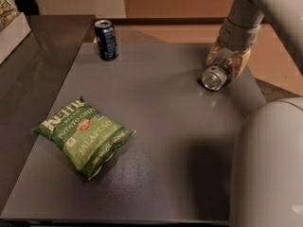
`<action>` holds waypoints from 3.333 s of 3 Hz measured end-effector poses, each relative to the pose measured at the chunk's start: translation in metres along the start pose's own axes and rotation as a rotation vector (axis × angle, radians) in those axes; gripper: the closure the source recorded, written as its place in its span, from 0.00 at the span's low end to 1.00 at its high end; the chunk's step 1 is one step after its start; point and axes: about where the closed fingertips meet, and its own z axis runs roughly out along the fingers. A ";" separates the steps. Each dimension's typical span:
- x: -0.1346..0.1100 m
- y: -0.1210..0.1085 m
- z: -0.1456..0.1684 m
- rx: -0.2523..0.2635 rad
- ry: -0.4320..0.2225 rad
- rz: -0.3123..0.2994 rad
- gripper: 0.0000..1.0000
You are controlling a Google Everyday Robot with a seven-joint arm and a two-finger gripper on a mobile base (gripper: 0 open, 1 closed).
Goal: Place 7up can upright
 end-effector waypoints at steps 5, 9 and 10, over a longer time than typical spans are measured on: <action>-0.033 -0.025 -0.068 0.385 0.222 -0.343 1.00; -0.066 -0.063 -0.107 0.749 0.627 -0.603 1.00; -0.066 -0.068 -0.103 0.794 0.734 -0.650 1.00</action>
Offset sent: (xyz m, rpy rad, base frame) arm -0.0227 0.0086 0.0459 0.0146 -0.0831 0.1300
